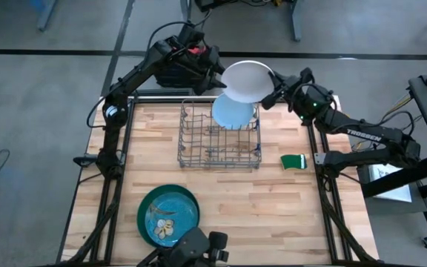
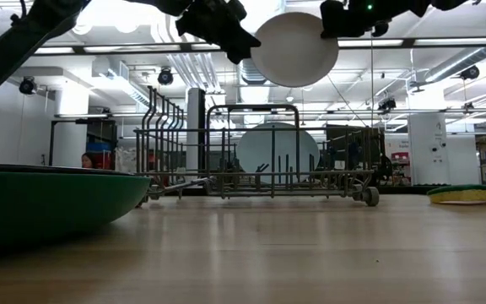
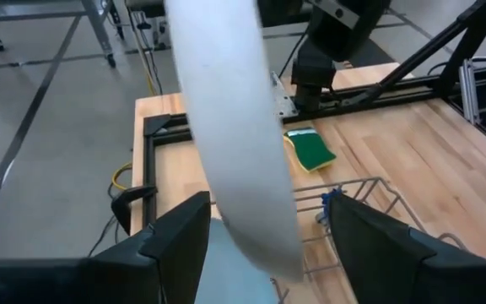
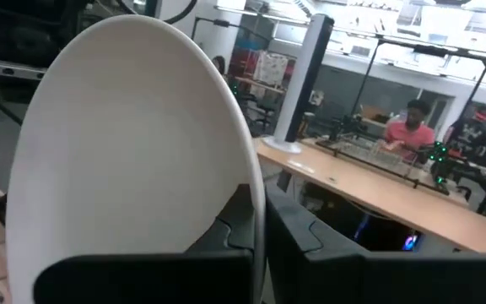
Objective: Sort dishes
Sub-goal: Put the white plate in the dishwasher rack
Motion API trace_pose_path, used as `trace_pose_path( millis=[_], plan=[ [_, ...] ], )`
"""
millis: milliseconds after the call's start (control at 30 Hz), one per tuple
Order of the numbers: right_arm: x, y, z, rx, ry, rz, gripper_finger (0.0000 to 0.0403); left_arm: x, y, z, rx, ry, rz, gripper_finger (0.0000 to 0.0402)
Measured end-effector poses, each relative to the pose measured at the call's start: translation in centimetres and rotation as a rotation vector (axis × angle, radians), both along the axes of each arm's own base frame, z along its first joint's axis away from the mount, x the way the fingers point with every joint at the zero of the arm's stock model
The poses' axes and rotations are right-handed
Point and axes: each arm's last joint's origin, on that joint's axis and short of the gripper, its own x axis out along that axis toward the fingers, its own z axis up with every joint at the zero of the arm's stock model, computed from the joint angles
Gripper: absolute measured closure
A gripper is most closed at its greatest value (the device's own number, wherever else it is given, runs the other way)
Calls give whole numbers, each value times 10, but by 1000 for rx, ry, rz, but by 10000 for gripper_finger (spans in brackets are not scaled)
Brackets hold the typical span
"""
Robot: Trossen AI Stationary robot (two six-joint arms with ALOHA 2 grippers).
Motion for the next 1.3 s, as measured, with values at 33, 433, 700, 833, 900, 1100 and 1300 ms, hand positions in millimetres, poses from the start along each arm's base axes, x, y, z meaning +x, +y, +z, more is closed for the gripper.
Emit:
trace_pose_path(
  millis=[33,433,700,833,900,1100,1300],
  plan=[
    [0,1,0,0,0,3,403,0,0,0,1,-2,0,179],
    [1,3,1,-7,-13,12,403,0,2,1,13,-7,22,300],
    [1,3,1,-6,-10,15,402,0,4,1,16,-2,51,339],
    [-1,4,0,32,-14,24,389,0,5,1,46,2,70,342],
    [-2,5,0,62,-50,44,371,0,7,2,60,-9,70,344],
    [-7,11,2,137,-95,180,293,-4,14,5,91,-56,51,347],
    [-19,17,3,167,-63,194,221,-7,18,7,148,-93,-8,347]
  ],
)
